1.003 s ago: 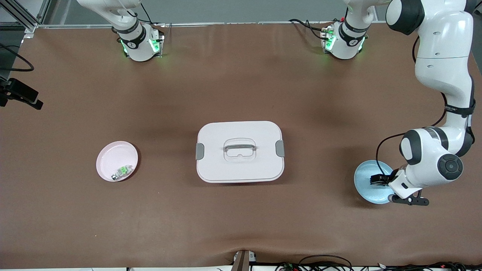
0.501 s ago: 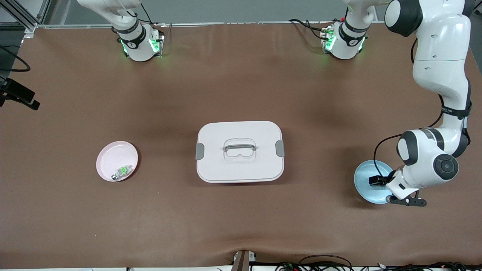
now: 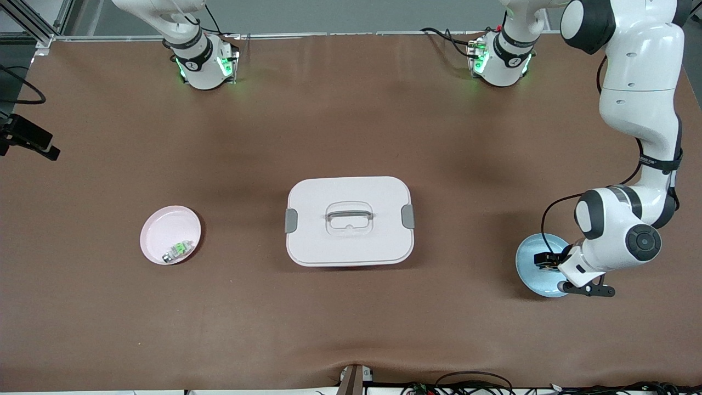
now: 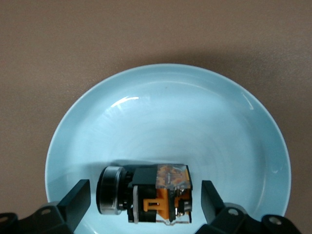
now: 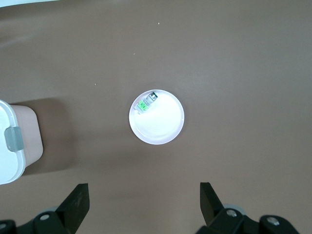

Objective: Transfer orange switch to right arm and place
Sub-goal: 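Lift the orange switch off the blue plate with the left gripper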

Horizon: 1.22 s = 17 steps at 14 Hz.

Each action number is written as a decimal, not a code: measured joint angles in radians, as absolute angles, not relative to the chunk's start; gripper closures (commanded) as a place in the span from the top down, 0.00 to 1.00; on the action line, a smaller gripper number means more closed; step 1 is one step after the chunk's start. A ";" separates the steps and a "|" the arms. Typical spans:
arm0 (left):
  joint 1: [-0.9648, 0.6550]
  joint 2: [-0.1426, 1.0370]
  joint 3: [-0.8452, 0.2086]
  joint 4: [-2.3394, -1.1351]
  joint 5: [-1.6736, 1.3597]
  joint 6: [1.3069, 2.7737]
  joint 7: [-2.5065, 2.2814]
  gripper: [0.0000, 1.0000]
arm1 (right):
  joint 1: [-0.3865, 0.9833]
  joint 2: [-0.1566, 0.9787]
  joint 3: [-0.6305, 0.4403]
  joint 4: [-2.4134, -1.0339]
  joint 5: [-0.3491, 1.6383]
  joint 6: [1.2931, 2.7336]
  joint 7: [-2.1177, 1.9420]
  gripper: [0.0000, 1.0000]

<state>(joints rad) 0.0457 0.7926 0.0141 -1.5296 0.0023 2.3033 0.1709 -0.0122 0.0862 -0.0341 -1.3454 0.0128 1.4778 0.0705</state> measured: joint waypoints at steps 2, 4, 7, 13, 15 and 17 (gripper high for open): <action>0.046 0.793 0.014 -1.531 0.002 2.303 0.171 1.00 | -0.012 0.086 -0.034 -1.345 0.013 1.478 0.070 1.00; 0.046 0.793 0.014 -1.532 0.002 2.303 0.171 0.85 | -0.012 0.086 -0.033 -1.345 0.013 1.478 0.070 1.00; 0.046 0.793 0.014 -1.532 0.002 2.303 0.171 0.55 | -0.012 0.086 -0.033 -1.345 0.013 1.478 0.070 1.00; 0.046 0.792 0.014 -1.532 -0.003 2.303 0.160 0.27 | -0.012 0.086 -0.033 -1.345 0.013 1.478 0.070 1.00; 0.047 0.792 0.014 -1.532 -0.013 2.303 0.156 0.27 | -0.012 0.086 -0.033 -1.345 0.013 1.478 0.070 1.00; 0.047 0.790 0.014 -1.530 -0.019 2.303 0.141 0.27 | -0.012 0.086 -0.033 -1.345 0.013 1.478 0.070 1.00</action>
